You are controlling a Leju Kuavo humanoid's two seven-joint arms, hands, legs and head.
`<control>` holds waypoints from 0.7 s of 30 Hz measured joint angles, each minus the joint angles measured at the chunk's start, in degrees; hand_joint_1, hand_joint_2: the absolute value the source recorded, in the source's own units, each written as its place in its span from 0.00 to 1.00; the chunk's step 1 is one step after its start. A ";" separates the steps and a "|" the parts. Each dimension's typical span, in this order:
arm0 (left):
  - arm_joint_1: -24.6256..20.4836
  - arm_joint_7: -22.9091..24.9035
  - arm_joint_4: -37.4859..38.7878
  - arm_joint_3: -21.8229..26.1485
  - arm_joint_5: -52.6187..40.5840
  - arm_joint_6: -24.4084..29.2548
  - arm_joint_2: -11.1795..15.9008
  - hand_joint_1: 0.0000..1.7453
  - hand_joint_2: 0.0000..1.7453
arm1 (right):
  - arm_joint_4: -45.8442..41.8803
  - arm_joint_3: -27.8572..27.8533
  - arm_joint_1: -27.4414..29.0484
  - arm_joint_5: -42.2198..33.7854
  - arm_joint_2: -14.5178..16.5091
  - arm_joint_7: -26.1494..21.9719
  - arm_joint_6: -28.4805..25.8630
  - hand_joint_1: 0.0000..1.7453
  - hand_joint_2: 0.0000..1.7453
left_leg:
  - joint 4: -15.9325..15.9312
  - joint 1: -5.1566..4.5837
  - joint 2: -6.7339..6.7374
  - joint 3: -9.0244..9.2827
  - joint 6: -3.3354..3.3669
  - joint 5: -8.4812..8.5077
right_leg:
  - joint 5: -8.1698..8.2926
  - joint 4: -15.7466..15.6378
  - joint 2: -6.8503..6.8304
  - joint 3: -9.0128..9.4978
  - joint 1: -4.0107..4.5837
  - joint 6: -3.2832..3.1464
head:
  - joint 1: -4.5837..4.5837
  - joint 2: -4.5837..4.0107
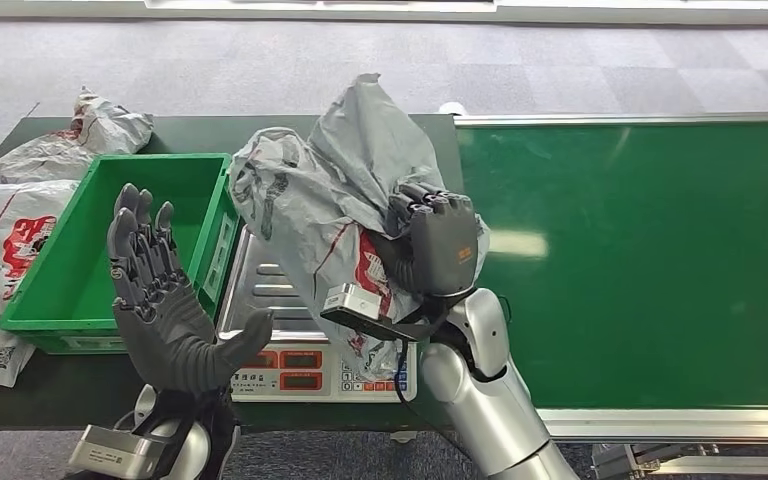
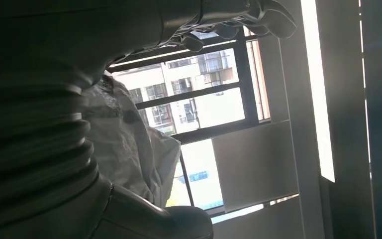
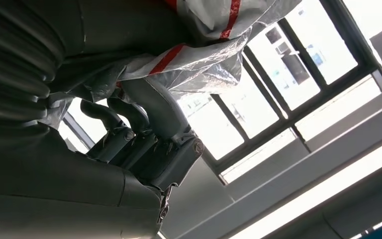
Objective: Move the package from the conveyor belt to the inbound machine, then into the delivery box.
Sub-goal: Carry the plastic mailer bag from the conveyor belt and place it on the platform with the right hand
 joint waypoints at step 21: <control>-1.75 -0.01 3.16 -0.94 -0.01 -0.96 0.19 0.00 1.00 | 8.46 -0.82 -1.13 -4.43 -0.85 -0.25 -2.60 0.00 0.00 | 0.01 -0.01 0.02 -0.03 0.03 -0.05 | -0.01 -0.01 0.00 -0.08 0.00 0.01 | -0.01 0.00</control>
